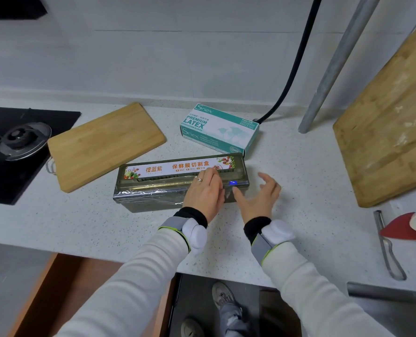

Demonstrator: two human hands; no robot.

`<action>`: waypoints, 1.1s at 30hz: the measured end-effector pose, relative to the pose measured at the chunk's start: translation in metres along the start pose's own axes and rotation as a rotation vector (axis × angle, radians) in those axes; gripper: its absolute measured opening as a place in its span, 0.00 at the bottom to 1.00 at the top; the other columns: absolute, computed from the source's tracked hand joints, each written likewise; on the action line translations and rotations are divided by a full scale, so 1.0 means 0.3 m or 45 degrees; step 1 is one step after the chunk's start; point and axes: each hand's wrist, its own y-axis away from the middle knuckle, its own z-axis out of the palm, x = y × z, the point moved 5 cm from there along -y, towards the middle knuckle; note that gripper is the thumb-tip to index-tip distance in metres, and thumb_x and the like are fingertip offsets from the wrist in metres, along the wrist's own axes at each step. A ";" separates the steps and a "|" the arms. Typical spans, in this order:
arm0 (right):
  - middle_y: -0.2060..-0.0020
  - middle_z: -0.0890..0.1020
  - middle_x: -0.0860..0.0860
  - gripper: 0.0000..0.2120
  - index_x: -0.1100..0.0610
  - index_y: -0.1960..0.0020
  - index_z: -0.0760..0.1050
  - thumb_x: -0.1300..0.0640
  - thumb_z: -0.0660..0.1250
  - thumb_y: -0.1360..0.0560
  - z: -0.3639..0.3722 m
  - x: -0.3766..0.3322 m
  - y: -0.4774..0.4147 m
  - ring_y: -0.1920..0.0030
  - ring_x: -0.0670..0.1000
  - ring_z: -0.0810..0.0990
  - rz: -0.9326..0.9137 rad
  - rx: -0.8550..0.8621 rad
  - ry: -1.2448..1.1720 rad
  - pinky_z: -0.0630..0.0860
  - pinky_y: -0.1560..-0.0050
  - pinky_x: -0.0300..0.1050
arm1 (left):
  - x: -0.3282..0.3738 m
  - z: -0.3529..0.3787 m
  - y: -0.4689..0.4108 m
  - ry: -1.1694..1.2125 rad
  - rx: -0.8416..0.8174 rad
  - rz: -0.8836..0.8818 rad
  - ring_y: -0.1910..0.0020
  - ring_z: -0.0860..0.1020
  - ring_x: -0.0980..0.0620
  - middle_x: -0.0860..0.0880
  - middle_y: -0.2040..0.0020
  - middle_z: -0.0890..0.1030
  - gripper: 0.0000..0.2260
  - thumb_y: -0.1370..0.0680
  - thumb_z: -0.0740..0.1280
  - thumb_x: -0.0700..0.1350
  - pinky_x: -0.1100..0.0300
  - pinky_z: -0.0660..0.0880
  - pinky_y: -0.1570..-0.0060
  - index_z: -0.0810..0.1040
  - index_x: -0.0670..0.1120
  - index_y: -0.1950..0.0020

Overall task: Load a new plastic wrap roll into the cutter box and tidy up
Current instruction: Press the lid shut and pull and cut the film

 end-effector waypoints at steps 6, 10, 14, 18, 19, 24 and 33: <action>0.30 0.64 0.57 0.43 0.58 0.27 0.56 0.58 0.76 0.35 0.062 -0.021 -0.042 0.30 0.56 0.62 -0.060 -0.212 0.101 0.63 0.30 0.51 | -0.002 0.001 -0.003 -0.016 0.035 -0.011 0.47 0.73 0.45 0.43 0.46 0.75 0.10 0.21 0.59 0.45 0.57 0.72 0.47 0.76 0.39 0.49; 0.31 0.68 0.56 0.39 0.58 0.27 0.54 0.61 0.73 0.31 0.082 0.003 -0.041 0.32 0.55 0.68 0.029 -0.328 -0.014 0.67 0.31 0.51 | -0.004 0.004 -0.002 -0.012 0.015 -0.007 0.47 0.73 0.46 0.43 0.45 0.74 0.09 0.22 0.60 0.45 0.57 0.72 0.47 0.75 0.40 0.49; 0.34 0.72 0.56 0.32 0.59 0.28 0.57 0.63 0.68 0.27 0.072 0.013 -0.042 0.35 0.53 0.72 0.035 -0.265 -0.038 0.70 0.36 0.45 | -0.001 -0.001 0.002 -0.013 0.003 0.001 0.49 0.73 0.45 0.43 0.47 0.74 0.07 0.23 0.61 0.42 0.56 0.72 0.48 0.75 0.40 0.51; 0.35 0.72 0.57 0.29 0.60 0.29 0.58 0.65 0.66 0.26 0.067 0.024 -0.052 0.37 0.54 0.73 0.046 -0.283 -0.088 0.71 0.37 0.45 | 0.007 -0.004 0.000 -0.023 0.009 0.007 0.49 0.73 0.45 0.43 0.48 0.75 0.06 0.24 0.61 0.42 0.56 0.72 0.48 0.75 0.40 0.52; 0.34 0.71 0.57 0.29 0.60 0.29 0.58 0.64 0.66 0.26 0.066 0.027 -0.051 0.37 0.53 0.73 0.045 -0.282 -0.077 0.70 0.38 0.43 | 0.007 -0.004 0.000 -0.023 0.011 0.006 0.49 0.73 0.45 0.43 0.49 0.75 0.06 0.24 0.61 0.42 0.56 0.72 0.48 0.75 0.41 0.53; 0.36 0.68 0.58 0.23 0.61 0.32 0.63 0.56 0.64 0.23 0.031 0.060 -0.015 0.49 0.51 0.74 0.155 -0.133 -0.063 0.73 0.46 0.48 | 0.008 0.008 0.002 -0.045 0.022 -0.006 0.48 0.73 0.46 0.44 0.48 0.75 0.09 0.23 0.61 0.47 0.56 0.72 0.49 0.75 0.42 0.53; 0.48 0.72 0.52 0.24 0.55 0.54 0.82 0.46 0.51 0.19 0.049 0.118 0.014 0.50 0.48 0.73 0.319 -0.375 0.009 0.64 0.42 0.40 | 0.021 0.016 0.027 -0.111 -0.025 0.081 0.43 0.71 0.43 0.46 0.43 0.74 0.13 0.29 0.67 0.57 0.50 0.73 0.45 0.77 0.49 0.53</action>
